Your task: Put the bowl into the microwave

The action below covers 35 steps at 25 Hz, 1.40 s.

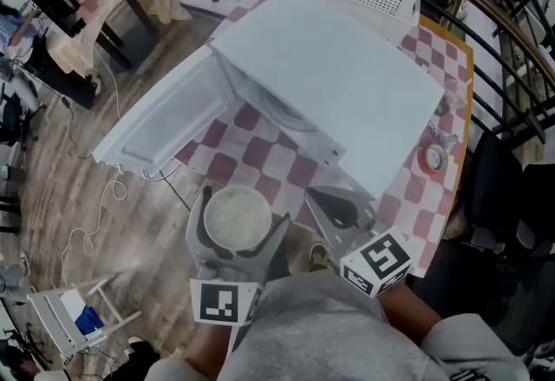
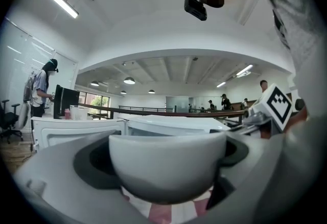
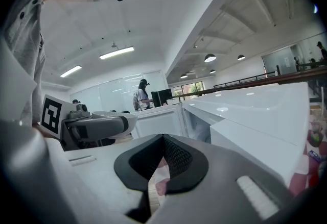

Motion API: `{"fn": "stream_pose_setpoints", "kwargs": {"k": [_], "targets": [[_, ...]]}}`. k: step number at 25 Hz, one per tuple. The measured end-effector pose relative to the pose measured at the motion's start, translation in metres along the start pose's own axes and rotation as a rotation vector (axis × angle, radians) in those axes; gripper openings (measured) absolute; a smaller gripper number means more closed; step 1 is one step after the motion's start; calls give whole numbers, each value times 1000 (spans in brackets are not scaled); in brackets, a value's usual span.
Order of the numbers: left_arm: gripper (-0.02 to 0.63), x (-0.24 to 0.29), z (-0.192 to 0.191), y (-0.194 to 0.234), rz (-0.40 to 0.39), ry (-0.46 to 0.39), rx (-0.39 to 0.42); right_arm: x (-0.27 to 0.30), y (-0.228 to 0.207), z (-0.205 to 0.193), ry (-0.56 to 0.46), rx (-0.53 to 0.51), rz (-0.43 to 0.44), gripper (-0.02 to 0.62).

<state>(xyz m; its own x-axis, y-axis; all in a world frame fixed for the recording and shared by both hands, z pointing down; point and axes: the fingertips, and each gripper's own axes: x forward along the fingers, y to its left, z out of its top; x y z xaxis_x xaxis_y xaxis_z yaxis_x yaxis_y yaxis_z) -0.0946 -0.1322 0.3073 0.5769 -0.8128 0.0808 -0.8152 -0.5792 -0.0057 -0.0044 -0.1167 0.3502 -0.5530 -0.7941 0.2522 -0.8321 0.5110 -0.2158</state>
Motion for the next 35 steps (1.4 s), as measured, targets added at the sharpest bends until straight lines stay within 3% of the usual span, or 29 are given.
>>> {"fn": "stream_pose_setpoints", "kwargs": {"k": [19, 35], "targets": [[540, 90, -36, 53, -290, 82, -21, 67, -11, 6, -6, 53, -233, -3], [540, 166, -87, 43, -446, 123, 19, 79, -32, -7, 34, 88, -369, -3]]}}
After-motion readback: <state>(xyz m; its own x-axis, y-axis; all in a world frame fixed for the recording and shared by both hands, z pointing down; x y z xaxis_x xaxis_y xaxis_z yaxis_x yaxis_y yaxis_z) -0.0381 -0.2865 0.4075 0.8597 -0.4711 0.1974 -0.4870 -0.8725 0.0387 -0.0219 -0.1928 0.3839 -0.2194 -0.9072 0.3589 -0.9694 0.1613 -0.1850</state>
